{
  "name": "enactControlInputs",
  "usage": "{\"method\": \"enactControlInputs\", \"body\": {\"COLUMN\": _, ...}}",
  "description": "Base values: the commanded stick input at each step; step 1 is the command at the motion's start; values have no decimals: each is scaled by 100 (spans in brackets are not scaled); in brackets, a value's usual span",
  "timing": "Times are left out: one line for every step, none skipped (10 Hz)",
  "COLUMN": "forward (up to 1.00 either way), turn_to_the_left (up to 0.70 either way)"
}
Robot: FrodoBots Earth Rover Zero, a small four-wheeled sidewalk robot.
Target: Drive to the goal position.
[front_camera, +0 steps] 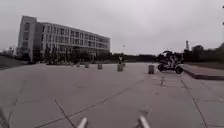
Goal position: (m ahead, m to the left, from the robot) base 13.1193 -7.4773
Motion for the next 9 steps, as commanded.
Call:
{"method": "enactControlInputs", "body": {"forward": 70, "turn_to_the_left": 0}}
{"method": "enactControlInputs", "body": {"forward": 70, "turn_to_the_left": 0}}
{"method": "enactControlInputs", "body": {"forward": 70, "turn_to_the_left": 0}}
{"method": "enactControlInputs", "body": {"forward": 70, "turn_to_the_left": 0}}
{"method": "enactControlInputs", "body": {"forward": 70, "turn_to_the_left": 0}}
{"method": "enactControlInputs", "body": {"forward": 70, "turn_to_the_left": 0}}
{"method": "enactControlInputs", "body": {"forward": 70, "turn_to_the_left": 0}}
{"method": "enactControlInputs", "body": {"forward": 70, "turn_to_the_left": 0}}
{"method": "enactControlInputs", "body": {"forward": 70, "turn_to_the_left": 0}}
